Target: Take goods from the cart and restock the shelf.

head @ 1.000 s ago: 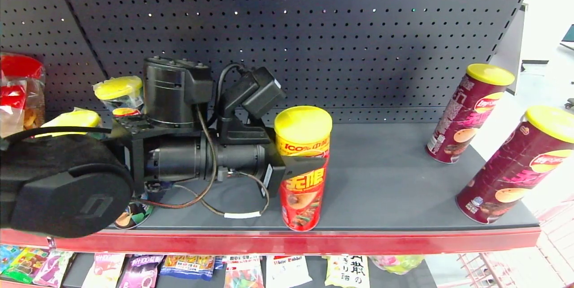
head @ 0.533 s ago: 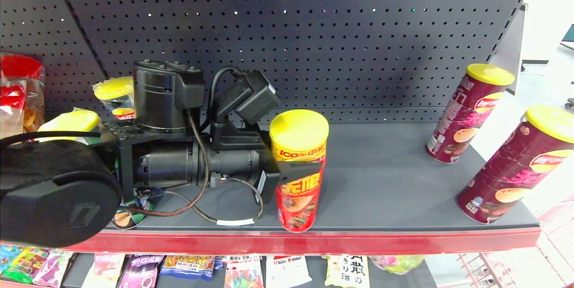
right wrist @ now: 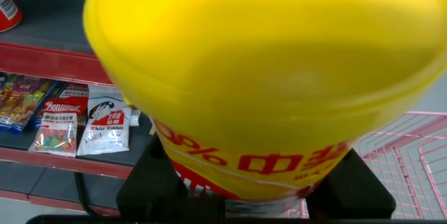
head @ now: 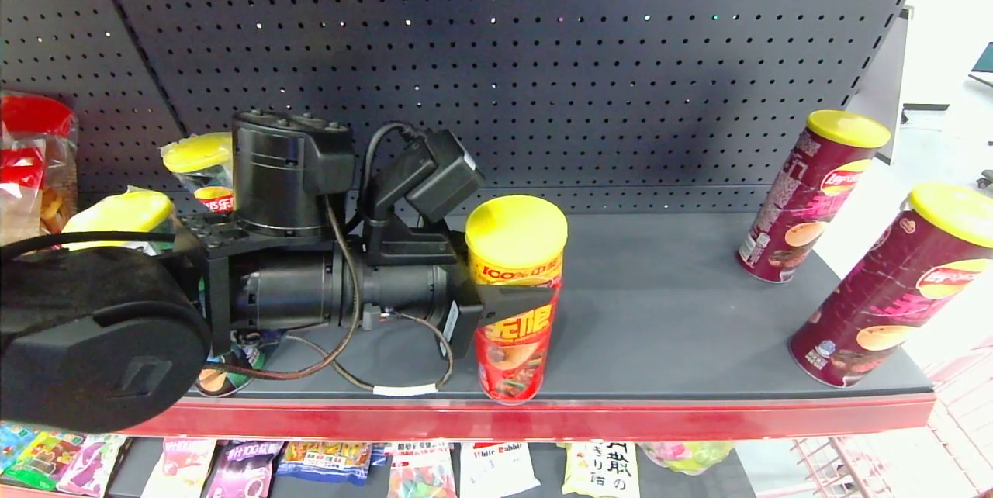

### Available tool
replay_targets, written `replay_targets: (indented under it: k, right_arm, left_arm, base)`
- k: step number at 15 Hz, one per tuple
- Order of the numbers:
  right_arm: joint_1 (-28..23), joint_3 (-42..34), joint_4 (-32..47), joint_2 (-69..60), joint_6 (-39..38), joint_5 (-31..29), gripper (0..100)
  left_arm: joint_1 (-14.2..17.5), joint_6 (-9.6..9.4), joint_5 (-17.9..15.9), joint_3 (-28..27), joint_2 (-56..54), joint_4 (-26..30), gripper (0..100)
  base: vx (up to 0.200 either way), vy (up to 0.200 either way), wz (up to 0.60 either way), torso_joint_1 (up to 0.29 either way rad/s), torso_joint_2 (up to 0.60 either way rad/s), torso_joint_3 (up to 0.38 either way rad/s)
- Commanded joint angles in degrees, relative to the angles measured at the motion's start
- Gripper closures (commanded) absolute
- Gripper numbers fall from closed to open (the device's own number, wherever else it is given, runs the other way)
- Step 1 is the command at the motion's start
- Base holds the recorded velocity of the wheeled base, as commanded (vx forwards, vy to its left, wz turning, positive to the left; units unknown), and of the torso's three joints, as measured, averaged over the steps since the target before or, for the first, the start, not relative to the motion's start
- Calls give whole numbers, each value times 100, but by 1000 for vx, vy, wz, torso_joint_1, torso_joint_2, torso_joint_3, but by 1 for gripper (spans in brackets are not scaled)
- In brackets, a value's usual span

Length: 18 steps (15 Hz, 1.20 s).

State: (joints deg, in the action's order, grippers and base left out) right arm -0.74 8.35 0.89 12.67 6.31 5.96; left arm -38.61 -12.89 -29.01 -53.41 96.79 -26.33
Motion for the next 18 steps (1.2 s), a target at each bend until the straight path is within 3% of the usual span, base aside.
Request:
replay_targets:
  k: [1, 2, 6, 9, 13, 16, 17, 18]
  right_arm:
    - [4, 0, -10, 25, 1, 2, 100]
    - [4, 0, -10, 25, 1, 2, 100]
    - [13, 9, -10, 34, 1, 10, 100]
    - [118, 184, -1, 315, 1, 239, 100]
    - [610, 993, -71, 1643, 36, 529, 100]
    - [1612, 2127, -80, 3005, 45, 529, 100]
    - [1709, 2224, -80, 3119, 45, 520, 100]
    - [2210, 2760, -151, 3849, 63, 520, 100]
  left_arm:
    - [2, -3, 1, 6, 15, 5, 100]
    - [2, -3, 1, 6, 15, 5, 0]
    - [2, 5, 106, 120, -64, 5, 0]
    - [38, 14, 317, 559, -389, 5, 0]
    - [284, 14, 449, 1377, -1330, 14, 0]
    - [275, 5, 845, 2344, -2270, 102, 0]
    - [266, 5, 897, 2423, -2340, 119, 0]
    - [240, 5, 1117, 2757, -2710, 260, 0]
  base:
    - [0, 0, 0, 0, 0, 0]
    - [0, 0, 0, 0, 0, 0]
    - [0, 0, 0, 0, 0, 0]
    - [0, 0, 0, 0, 0, 0]
    - [0, 0, 0, 0, 0, 0]
    - [0, 0, 0, 0, 0, 0]
    - [0, 0, 0, 0, 0, 0]
    - [0, 0, 0, 0, 0, 0]
